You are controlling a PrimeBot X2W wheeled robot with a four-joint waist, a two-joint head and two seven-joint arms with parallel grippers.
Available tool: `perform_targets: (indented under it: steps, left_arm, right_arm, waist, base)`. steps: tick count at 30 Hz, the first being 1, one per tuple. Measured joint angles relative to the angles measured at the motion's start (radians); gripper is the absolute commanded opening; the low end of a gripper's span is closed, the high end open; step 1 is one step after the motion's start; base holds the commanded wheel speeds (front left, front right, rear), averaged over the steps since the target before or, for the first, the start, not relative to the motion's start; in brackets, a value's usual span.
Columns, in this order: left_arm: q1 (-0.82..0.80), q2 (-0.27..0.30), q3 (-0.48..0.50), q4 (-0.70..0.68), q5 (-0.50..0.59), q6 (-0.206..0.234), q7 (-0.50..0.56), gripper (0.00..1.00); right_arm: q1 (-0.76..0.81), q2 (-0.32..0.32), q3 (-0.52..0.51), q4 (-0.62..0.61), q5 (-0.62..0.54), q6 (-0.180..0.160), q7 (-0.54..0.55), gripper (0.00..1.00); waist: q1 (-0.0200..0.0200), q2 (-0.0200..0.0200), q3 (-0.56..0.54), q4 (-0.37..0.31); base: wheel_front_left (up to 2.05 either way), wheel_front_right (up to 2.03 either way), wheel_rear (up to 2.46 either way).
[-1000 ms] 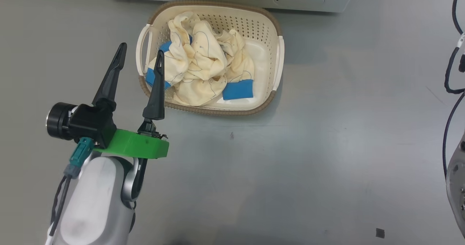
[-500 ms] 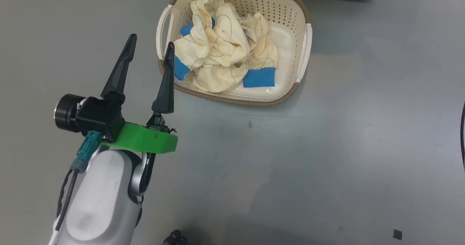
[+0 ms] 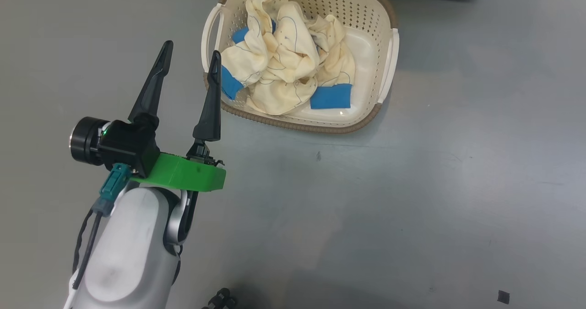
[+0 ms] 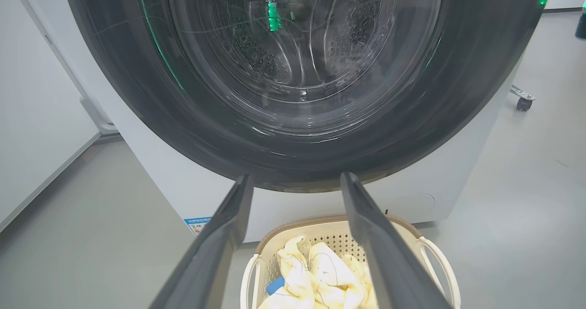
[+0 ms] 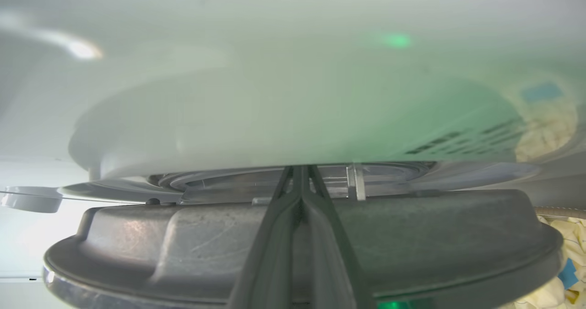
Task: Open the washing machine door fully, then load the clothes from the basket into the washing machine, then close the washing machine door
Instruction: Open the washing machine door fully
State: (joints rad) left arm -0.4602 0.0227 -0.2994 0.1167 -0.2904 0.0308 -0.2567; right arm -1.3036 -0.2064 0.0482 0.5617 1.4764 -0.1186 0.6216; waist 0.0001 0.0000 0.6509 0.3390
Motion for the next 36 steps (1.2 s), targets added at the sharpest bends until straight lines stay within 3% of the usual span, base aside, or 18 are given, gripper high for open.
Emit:
perform_targets:
  steps: [9,36]
  left_arm:
    - [-0.002,0.000,-0.003,0.000,0.000,0.008,0.000,1.00]
    - [0.028,0.000,0.016,0.043,0.006,0.018,0.000,1.00]
  right_arm:
    - [0.002,-0.006,0.027,0.024,0.002,0.005,0.055,0.00]
    - [0.257,0.059,0.058,0.029,0.111,0.156,0.214,0.00]
  waist:
    - [0.0000,0.0000,-0.009,-0.005]
    - [0.0000,0.0000,-0.135,-0.043]
  base:
    - [0.00,0.00,0.00]
    - [0.00,0.00,0.00]
